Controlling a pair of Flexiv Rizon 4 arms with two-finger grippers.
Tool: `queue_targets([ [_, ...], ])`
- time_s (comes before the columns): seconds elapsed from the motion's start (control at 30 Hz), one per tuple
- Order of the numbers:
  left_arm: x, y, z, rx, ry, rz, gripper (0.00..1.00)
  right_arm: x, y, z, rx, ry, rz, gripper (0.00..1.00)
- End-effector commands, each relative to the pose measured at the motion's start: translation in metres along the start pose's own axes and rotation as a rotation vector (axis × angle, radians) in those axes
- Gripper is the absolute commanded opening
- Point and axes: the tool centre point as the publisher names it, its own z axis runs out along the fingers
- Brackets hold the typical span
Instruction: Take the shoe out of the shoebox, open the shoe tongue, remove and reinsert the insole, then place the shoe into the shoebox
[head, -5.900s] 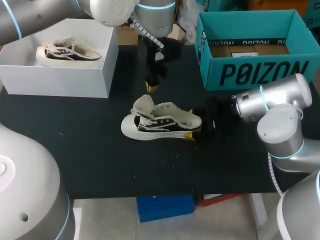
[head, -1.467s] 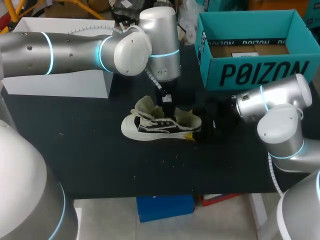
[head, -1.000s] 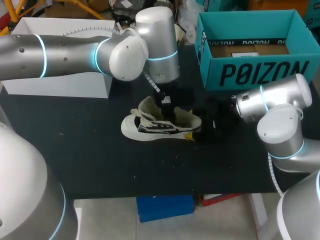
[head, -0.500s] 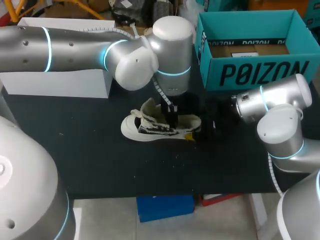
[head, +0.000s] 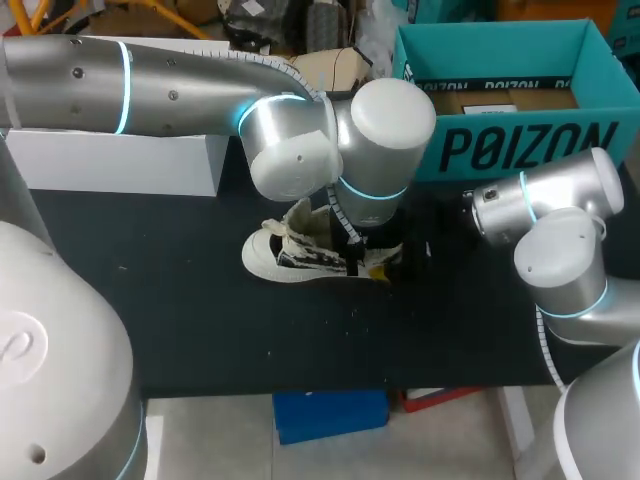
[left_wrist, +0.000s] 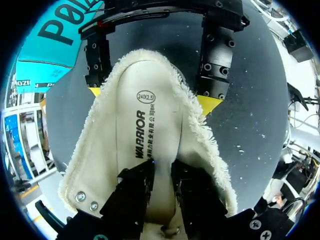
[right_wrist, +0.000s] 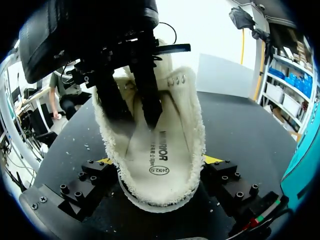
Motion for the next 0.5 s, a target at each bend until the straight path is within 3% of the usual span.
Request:
queue_targets([
  [0.03, 0.001, 0.005, 0.033, 0.060, 0.012, -0.001, 0.24, -0.001, -0.002, 0.002, 0.001, -0.001, 0.002, 0.00],
  [0.1, -0.004, 0.009, 0.033, 0.106, 0.044, 0.004, 0.24, -0.001, -0.002, 0.002, 0.001, -0.001, 0.002, 0.00],
  [0.3, -0.010, 0.011, 0.034, 0.101, 0.003, 0.003, 0.25, -0.001, -0.002, 0.002, 0.001, -0.001, 0.002, 0.00],
  [0.5, -0.003, 0.005, 0.048, 0.058, -0.081, 0.005, 0.27, -0.001, -0.002, 0.002, 0.001, -0.001, 0.002, 0.00],
])
